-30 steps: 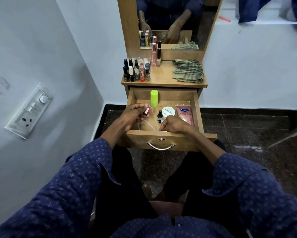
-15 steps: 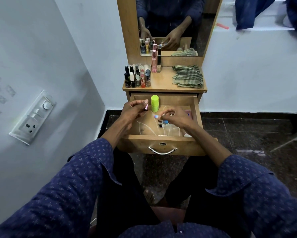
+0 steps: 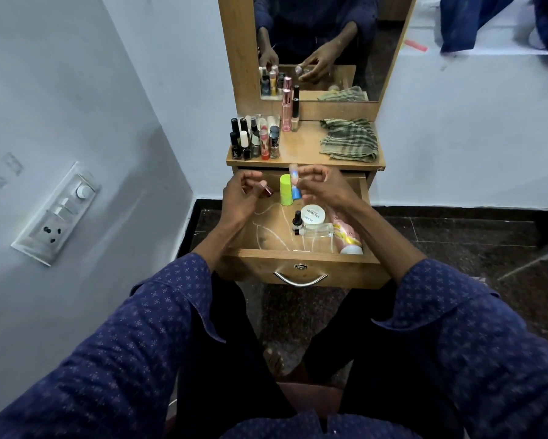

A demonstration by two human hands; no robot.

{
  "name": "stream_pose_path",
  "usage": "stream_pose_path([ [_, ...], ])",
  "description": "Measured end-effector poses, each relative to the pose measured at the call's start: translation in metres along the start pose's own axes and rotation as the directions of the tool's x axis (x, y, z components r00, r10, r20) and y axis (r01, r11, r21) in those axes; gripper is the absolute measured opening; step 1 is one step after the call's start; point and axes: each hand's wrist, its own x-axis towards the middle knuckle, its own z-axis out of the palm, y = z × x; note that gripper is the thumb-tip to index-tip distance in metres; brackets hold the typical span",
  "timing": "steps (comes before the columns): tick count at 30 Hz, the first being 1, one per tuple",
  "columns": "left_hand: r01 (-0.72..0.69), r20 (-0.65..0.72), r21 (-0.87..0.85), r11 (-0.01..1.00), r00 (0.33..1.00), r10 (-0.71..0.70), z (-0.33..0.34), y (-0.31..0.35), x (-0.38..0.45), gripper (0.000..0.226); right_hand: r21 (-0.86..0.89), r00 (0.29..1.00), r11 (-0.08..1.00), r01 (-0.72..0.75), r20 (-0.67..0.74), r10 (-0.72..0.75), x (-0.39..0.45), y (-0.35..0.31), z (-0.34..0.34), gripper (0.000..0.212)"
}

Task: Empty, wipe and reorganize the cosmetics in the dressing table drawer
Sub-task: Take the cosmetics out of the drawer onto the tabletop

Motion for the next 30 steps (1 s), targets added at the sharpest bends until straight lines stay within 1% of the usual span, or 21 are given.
stream_pose_path([
  [2, -0.054, 0.014, 0.083, 0.995, 0.999, 0.053, -0.003, -0.001, 0.002, 0.024, -0.161, 0.986, 0.979, 0.123, -0.096, -0.139, 0.012, -0.012, 0.001, 0.029],
  [4, -0.099, 0.037, 0.152, 0.983, 0.995, 0.094, -0.006, -0.005, 0.005, 0.022, -0.305, 0.947, 0.927, 0.217, -0.165, -0.276, 0.027, -0.024, 0.003, 0.024],
  [6, -0.112, 0.071, 0.197, 0.974, 0.992, 0.1, -0.006, -0.012, 0.003, 0.022, -0.372, 0.918, 0.89, 0.264, -0.185, -0.35, 0.04, -0.034, 0.007, 0.019],
  [8, -0.124, 0.104, 0.234, 0.964, 0.989, 0.101, -0.005, -0.021, -0.001, 0.024, -0.423, 0.902, 0.861, 0.281, -0.19, -0.388, 0.053, -0.039, 0.012, 0.019],
  [12, -0.154, 0.124, 0.239, 0.959, 0.984, 0.128, -0.002, -0.027, -0.005, 0.021, -0.482, 0.897, 0.84, 0.248, -0.214, -0.388, 0.073, -0.033, 0.018, 0.02],
  [18, -0.112, 0.091, 0.22, 0.969, 0.991, 0.095, -0.002, -0.03, -0.002, 0.02, -0.495, 0.872, 0.834, 0.245, -0.263, -0.412, 0.082, -0.027, 0.028, 0.021],
  [24, -0.154, 0.153, 0.282, 0.947, 0.982, 0.114, 0.003, -0.033, -0.003, 0.018, -0.511, 0.88, 0.823, 0.247, -0.237, -0.411, 0.084, -0.027, 0.032, 0.027],
  [27, -0.175, 0.169, 0.312, 0.934, 0.977, 0.127, 0.001, -0.031, -0.002, 0.018, -0.51, 0.887, 0.826, 0.24, -0.23, -0.4, 0.085, -0.028, 0.032, 0.033],
  [30, -0.203, 0.198, 0.341, 0.918, 0.97, 0.141, 0.0, -0.029, -0.002, 0.016, -0.478, 0.898, 0.848, 0.227, -0.235, -0.373, 0.083, -0.023, 0.029, 0.043],
])
